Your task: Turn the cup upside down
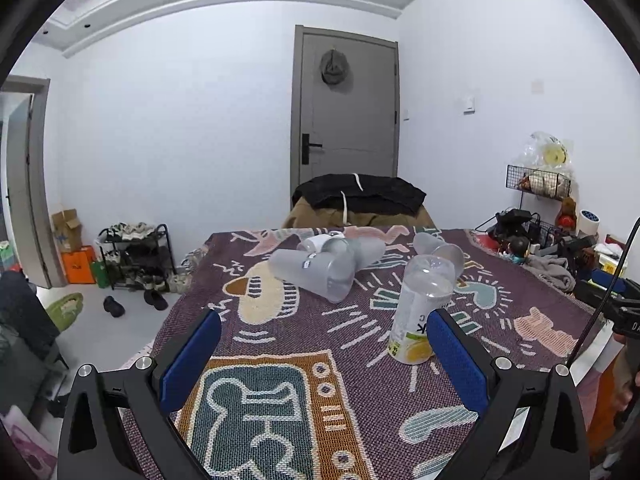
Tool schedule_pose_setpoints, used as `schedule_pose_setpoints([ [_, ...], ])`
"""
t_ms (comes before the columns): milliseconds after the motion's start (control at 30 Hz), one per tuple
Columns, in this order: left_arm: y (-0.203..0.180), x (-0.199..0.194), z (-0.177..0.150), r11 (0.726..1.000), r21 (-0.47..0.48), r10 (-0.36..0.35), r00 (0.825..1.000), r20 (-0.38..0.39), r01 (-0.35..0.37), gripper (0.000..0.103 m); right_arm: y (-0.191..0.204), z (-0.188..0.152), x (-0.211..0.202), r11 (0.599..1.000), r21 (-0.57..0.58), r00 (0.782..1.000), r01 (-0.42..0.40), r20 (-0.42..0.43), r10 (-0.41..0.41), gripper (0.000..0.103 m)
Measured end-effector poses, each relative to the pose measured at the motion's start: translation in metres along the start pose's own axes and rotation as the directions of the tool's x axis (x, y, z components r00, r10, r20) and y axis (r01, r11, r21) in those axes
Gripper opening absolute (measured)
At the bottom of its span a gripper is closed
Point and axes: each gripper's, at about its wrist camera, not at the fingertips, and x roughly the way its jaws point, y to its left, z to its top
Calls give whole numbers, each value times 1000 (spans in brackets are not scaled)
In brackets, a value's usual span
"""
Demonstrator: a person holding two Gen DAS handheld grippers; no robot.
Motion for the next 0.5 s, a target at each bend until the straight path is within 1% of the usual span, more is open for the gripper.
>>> schedule_pose_setpoints([
  [233,0,1,-1,1000,3,0,1000,1,0,103,8,-1,2,999,-18,999,-44,-16,44,103],
  [367,1,2,-1,1000,2,1,1000,1,-1,103,11,-3,7,998,-23,998,-50,-39,49,103],
  [500,1,1,-1,1000,3,0,1000,-1,0,103,9,-5,7,998,-17,997,-58,-43,57,103],
])
